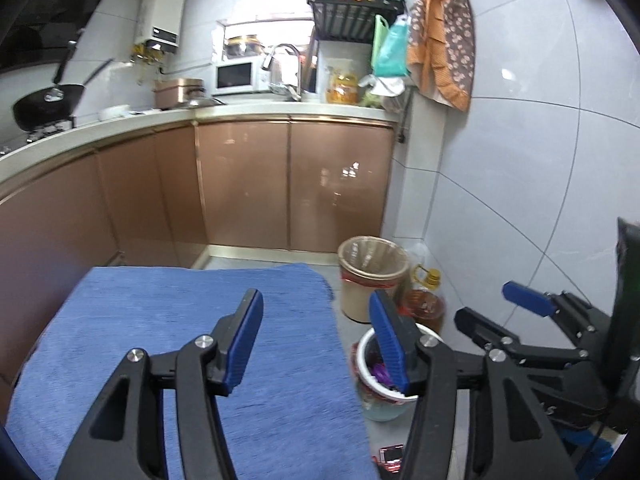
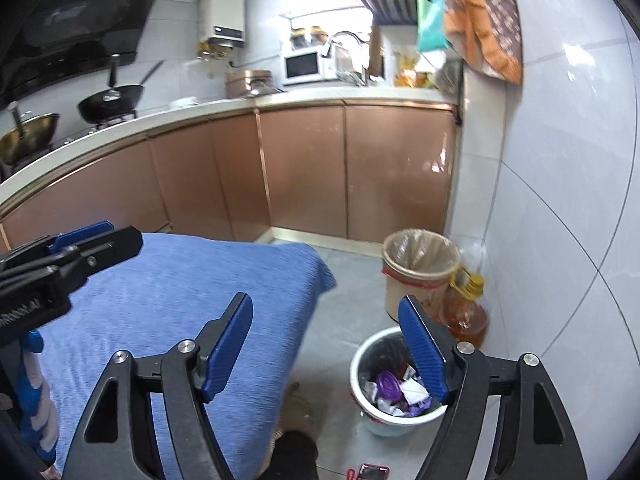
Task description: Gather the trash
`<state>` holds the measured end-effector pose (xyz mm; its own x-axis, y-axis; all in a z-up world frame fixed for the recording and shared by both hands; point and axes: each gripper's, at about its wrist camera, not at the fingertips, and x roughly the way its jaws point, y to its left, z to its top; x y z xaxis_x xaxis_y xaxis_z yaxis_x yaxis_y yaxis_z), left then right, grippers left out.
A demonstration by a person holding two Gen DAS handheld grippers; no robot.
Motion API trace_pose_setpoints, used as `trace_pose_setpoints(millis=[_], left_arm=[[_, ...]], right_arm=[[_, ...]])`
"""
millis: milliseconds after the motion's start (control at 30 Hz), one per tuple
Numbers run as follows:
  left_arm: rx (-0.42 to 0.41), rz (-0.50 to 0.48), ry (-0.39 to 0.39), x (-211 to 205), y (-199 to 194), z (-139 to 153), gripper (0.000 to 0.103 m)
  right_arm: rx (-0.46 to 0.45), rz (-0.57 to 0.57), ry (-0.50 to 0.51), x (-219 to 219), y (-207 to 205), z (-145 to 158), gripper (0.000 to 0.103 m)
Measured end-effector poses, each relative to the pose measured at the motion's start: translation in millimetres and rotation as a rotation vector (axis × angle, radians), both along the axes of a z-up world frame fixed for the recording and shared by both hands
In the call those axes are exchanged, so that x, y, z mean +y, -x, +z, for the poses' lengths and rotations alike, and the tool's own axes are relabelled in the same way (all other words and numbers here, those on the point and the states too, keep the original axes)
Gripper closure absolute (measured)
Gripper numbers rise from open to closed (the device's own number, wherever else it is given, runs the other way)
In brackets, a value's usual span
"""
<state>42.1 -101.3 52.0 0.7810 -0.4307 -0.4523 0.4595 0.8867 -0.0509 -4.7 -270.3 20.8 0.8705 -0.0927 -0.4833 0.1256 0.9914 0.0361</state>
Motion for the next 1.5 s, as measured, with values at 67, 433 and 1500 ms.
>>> trace_pose_setpoints(millis=[67,433,1500], left_arm=[[-0.019,0.031,0.001,12.4,6.2,1.3,0.039],[-0.092,0.214,-0.032,85.3,29.2,2.1,0.031],[-0.14,0.501,-0.079,159.4,51.0,-12.6,0.018]], right_arm=[[-0.015,0.018,0.009,11.9,3.2,4.6,0.026],[-0.065,0.077,0.037,66.7,15.1,13.2,0.015],[-0.118,0.083,0.097,109.2,27.2,7.4,0.0]])
